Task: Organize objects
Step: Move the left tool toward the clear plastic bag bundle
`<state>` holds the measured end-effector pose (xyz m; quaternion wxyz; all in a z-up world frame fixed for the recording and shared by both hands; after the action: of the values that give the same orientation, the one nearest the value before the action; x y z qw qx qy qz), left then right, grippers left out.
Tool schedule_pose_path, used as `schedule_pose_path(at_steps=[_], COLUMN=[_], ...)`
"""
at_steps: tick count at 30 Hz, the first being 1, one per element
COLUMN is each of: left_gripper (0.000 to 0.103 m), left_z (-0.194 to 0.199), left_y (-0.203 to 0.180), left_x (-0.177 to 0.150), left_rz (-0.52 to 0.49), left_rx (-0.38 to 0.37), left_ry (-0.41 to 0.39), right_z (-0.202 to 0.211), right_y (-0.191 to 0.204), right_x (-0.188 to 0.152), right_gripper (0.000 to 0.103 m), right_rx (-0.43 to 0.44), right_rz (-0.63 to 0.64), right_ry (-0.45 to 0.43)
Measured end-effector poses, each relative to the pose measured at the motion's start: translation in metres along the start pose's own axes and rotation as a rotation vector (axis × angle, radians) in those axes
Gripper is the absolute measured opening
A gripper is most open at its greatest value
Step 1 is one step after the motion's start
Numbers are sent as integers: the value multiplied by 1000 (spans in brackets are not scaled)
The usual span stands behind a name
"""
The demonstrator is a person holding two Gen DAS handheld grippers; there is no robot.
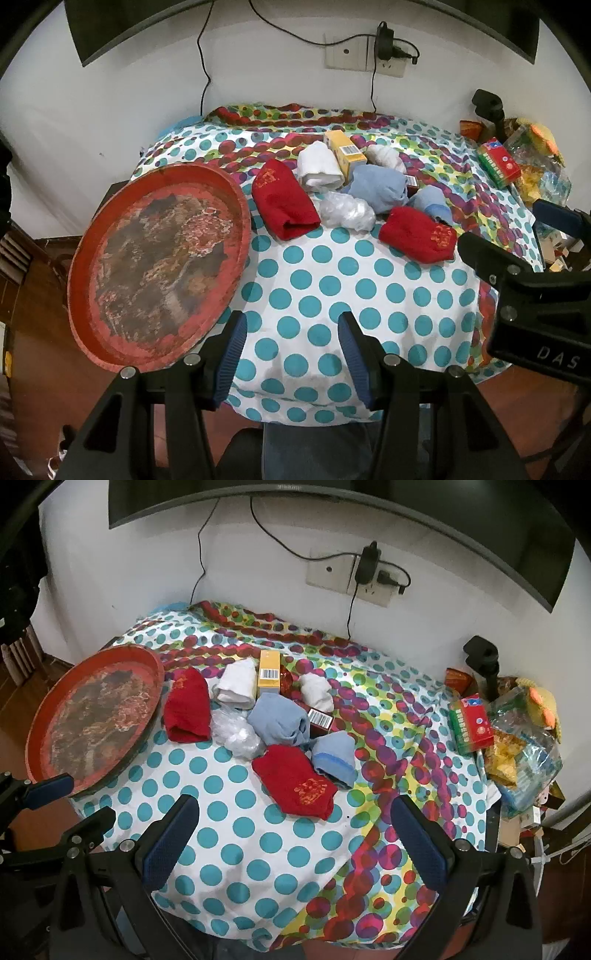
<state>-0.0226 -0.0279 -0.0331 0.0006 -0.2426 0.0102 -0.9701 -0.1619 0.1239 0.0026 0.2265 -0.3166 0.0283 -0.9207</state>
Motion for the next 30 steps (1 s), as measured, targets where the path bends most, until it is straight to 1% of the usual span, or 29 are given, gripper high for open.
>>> schedule_pose_path(at_steps=[4, 8, 13, 19, 23, 25, 27, 30], left_gripper=[53, 53, 53, 53, 53, 53, 53, 53], left_z=[-11, -21, -38, -58, -71, -77, -83, -92], left_y=[-2, -2, 0, 15, 27, 31, 32, 29], left_x=[5, 8, 10, 14, 15, 15, 15, 17], left_rz=[-1, 7, 10, 48, 100, 121, 126, 109], left_rx=[-9, -35, -25, -14, -40, -59, -62, -40], left_ry=[17, 31, 61, 93, 107, 112, 117, 127], right_z=[-13, -28, -44, -64, -74, -79, -85, -92], right_y=[-3, -6, -8, -8, -9, -9, -10, -8], right_x=[1, 0, -2, -7, -10, -11, -11, -12], right_gripper=[103, 103, 103, 103, 101, 97, 91, 87], right_rx=[-1, 6, 24, 81, 163, 215, 244, 254], right_rz=[-6, -11, -12, 0, -4, -15, -19, 2], right_ry=[20, 46, 64, 78, 62, 46, 38, 26])
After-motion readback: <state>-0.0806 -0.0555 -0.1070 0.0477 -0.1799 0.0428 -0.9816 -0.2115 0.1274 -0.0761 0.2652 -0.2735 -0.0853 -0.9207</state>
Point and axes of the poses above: each gripper's, at about its wrist camera, not at the fingertips, and z roughly against the way its jaws point, y to its left, x to its top, the point moved 2 cm from there along -z, roughly the way its jaws point, and after that the axes turned 5 degrees about -x, right-handed, at the moved point
